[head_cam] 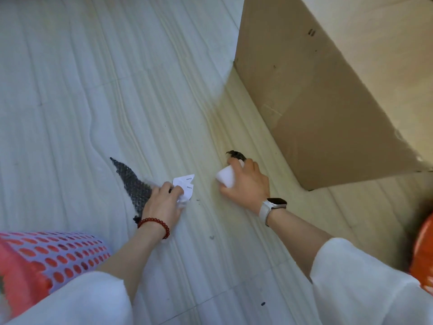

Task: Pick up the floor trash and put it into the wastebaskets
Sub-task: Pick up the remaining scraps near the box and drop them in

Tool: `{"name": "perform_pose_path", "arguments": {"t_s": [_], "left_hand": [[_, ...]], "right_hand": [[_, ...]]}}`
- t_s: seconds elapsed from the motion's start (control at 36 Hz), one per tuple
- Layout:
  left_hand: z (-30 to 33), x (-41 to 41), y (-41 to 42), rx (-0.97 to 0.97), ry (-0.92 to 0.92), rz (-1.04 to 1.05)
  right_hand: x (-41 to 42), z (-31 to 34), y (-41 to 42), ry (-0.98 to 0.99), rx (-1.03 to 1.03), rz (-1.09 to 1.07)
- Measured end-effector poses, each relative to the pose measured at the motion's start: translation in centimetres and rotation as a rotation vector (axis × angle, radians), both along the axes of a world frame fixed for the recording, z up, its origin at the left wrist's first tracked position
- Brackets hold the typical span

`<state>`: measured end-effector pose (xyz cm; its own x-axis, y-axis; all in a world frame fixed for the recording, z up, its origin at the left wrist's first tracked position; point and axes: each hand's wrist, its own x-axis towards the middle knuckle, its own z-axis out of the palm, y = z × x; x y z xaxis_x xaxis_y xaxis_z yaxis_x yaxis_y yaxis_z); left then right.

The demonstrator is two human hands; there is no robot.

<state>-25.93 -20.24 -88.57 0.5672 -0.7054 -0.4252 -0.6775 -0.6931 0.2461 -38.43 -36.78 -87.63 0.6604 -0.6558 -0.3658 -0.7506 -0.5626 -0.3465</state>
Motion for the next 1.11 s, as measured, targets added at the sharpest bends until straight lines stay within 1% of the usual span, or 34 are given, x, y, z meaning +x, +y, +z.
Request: {"name": "perform_pose_path", "arguments": {"t_s": [0.14,0.28,0.47,0.56,0.64,0.78,0.89,1.0,1.11], "left_hand": [[0.5,-0.7,-0.3,-0.035,-0.025,-0.074],[3.5,-3.9,-1.6,-0.193,0.04,0.01],[13.5,-9.6,-1.0,-0.408,0.214,0.041],[19.3,-10.5,0.2,-0.436,0.272,0.143],[25.1,-10.4,2.0,-0.472,0.282,0.247],[34.4,-8.7,6.5,-0.574,0.265,0.423],[39.4,-6.5,11.3,-0.626,0.208,0.498],[41.5,-3.6,16.3,-0.607,0.149,0.64],[40.4,-0.7,20.5,-0.481,0.22,0.724]], "right_hand": [[-3.6,0.5,2.8,-0.083,0.139,-0.233],[-8.5,3.8,5.3,-0.091,0.263,-0.433],[-13.5,13.9,8.4,-0.024,0.327,-0.564],[-13.9,19.2,9.9,-0.023,0.352,-0.594],[-13.5,24.6,11.4,-0.02,0.375,-0.612],[-11.2,33.0,14.4,-0.003,0.455,-0.511],[-8.2,37.8,17.0,0.005,0.51,-0.406],[-3.9,40.4,19.9,-0.002,0.553,-0.259],[1.8,40.4,22.6,-0.038,0.581,-0.116]]}}
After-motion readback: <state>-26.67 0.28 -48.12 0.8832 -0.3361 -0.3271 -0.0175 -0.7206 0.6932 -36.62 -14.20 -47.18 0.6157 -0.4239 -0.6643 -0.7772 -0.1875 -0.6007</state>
